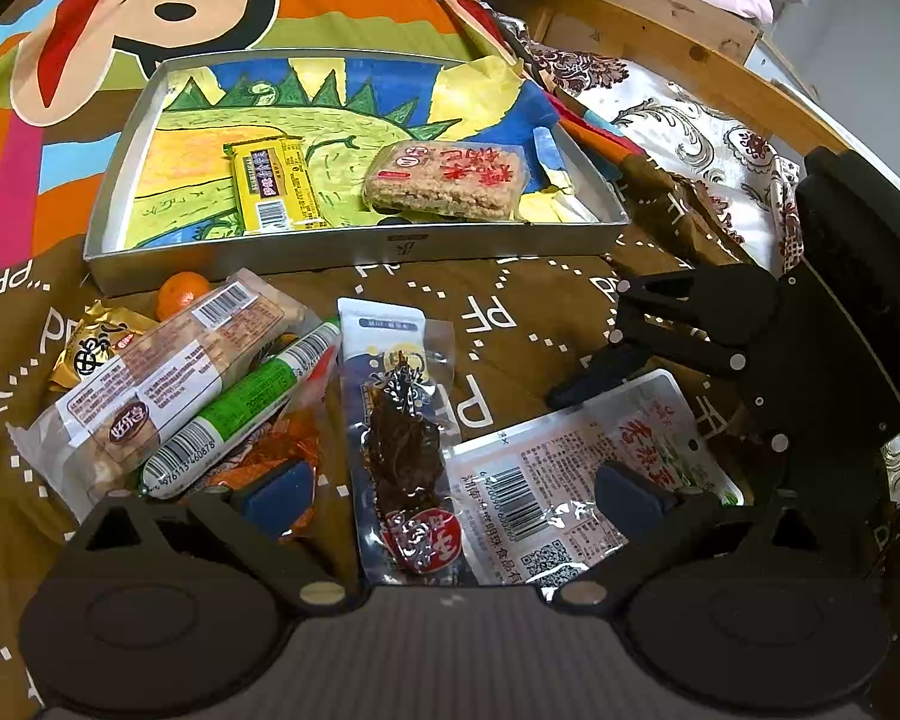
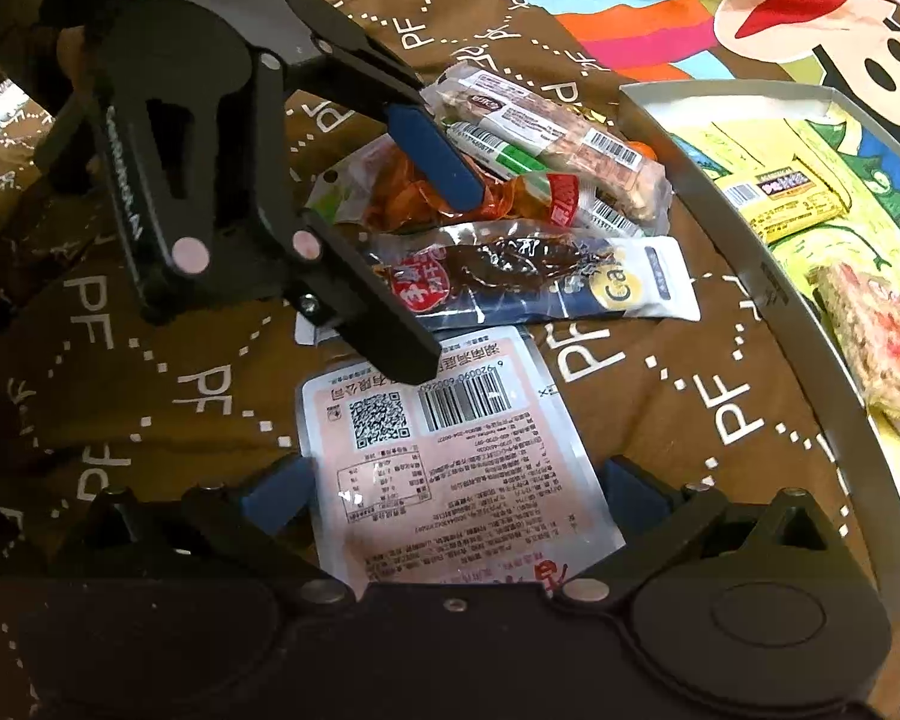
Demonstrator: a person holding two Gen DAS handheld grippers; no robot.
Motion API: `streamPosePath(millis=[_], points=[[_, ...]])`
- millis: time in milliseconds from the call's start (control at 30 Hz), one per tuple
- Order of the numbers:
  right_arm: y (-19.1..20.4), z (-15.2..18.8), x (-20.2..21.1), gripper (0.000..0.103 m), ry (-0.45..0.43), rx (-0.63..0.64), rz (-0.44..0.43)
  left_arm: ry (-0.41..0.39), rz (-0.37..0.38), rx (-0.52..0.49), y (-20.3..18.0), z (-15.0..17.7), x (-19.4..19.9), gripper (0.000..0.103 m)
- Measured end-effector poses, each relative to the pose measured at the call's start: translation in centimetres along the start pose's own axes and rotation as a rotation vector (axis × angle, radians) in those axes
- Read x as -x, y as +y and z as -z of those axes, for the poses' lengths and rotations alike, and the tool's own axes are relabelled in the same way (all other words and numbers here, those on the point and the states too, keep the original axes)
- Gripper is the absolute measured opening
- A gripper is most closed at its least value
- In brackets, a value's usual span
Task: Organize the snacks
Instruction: 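Lower right tool onto white tofu-snack packet and close on it, then grasp brown jerky packet with left tool while right tool holds tofu packet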
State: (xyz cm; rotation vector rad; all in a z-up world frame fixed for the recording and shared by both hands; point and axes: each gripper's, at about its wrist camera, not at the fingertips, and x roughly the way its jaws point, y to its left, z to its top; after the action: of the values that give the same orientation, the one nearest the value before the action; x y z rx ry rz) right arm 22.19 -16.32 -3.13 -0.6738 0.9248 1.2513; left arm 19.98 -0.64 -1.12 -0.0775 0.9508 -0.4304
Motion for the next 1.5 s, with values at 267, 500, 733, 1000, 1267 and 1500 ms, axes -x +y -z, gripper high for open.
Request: streamPosePath(millis=[267,500,733,1000,1267,1500], points=[[0.9,0.8,-0.3,0.102,-0.030,-0.017,0.068,0.000,-0.022,-0.026,-0.4,0.3,0.0,0.102],[2.3,3.1,0.8,0.101,-0.108,-0.157,0.205,0.011,-0.035,-0.046,-1.0,0.6,-0.1,0.102],[4.4,4.9,2.0,0.100,-0.122,-0.524,0.453,0.016,-0.078,-0.056,-1.8,0.5,-0.7,0.102],[5.4,5.7,2.1,0.100,-0.182,-0.658,0.545,-0.025,-0.206,-0.077,-2.7,0.6,-1.2,0.090],[6.6,6.6,2.5,0.099,-0.269,-0.643,0.564,-0.007,-0.362,-0.163,-4.5,1.3,-1.5,0.058],[6.9,6.9,2.8,0.099,-0.282,-0.635,0.546,0.021,-0.368,-0.161,-5.6,2.1,-1.8,0.054]])
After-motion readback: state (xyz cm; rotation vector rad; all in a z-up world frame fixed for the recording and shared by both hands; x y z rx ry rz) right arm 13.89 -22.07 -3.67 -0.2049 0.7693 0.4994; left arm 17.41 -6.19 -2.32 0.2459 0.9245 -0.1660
